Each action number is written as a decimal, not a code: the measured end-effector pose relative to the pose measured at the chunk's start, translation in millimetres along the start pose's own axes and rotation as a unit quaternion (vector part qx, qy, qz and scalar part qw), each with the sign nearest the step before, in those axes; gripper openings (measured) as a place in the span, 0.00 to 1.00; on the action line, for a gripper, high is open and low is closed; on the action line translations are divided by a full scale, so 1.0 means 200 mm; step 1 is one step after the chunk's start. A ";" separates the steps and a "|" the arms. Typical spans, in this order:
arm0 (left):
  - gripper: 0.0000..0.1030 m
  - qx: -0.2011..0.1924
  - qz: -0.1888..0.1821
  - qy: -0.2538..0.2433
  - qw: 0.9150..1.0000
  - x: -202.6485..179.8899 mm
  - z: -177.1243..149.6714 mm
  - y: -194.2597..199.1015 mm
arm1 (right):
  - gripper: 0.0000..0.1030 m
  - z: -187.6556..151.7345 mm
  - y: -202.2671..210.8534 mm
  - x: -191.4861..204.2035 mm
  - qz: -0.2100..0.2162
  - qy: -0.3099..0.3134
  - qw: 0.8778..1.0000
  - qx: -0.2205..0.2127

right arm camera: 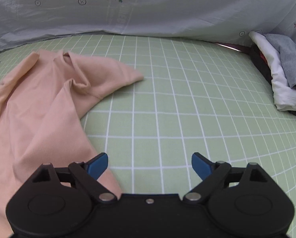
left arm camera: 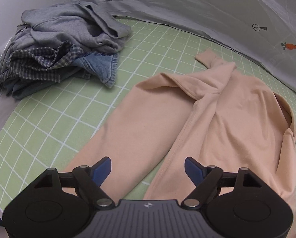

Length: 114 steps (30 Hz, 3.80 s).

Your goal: Fold clothes

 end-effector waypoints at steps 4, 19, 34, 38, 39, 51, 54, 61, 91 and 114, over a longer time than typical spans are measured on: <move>0.82 0.018 0.005 -0.024 1.000 -0.07 0.07 -0.14 | 0.91 0.23 -0.08 0.09 0.015 0.002 0.999 -0.029; 0.93 0.058 0.025 -0.008 0.998 -0.07 0.16 -0.37 | 0.90 0.63 -0.35 0.31 0.005 0.020 0.998 -0.057; 1.00 0.059 0.030 -0.003 0.998 -0.08 0.15 -0.38 | 0.90 0.25 -0.21 -0.14 -0.071 -0.023 0.997 -0.003; 1.00 0.057 0.029 -0.003 0.998 -0.07 0.15 -0.38 | 0.90 0.34 -0.21 0.09 -0.050 0.085 0.994 -0.040; 1.00 0.056 0.029 -0.003 0.998 -0.07 0.15 -0.39 | 0.90 0.36 -0.23 0.15 -0.044 0.115 0.991 -0.045; 1.00 0.053 0.029 -0.003 0.998 -0.07 0.15 -0.38 | 0.15 0.49 -0.35 0.23 0.042 0.106 0.993 -0.038; 1.00 0.053 0.028 -0.003 0.998 -0.07 0.15 -0.38 | 0.08 0.50 -0.29 -0.05 0.039 -0.017 0.997 -0.059; 1.00 0.047 0.028 -0.003 0.998 -0.07 0.15 -0.38 | 0.17 0.24 -0.35 -0.82 -0.063 -0.334 0.941 -0.005; 1.00 0.040 0.030 -0.002 0.999 -0.09 0.15 -0.37 | 0.01 0.21 -0.48 -0.98 -0.221 -0.208 0.953 0.015; 1.00 0.021 0.033 0.001 0.999 -0.11 0.15 -0.37 | 0.03 0.44 -0.62 -0.43 -0.047 -0.076 0.996 -0.024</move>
Point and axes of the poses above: each gripper's, at about its wrist camera, not at the fingertips, and y roughly against the way its jaws point, x to its left, z to its top, the point moved 4 cm from there along -y, roughly the way its jaws point, and after that the axes turned 8 degrees about -z, right-handed, at the moved point
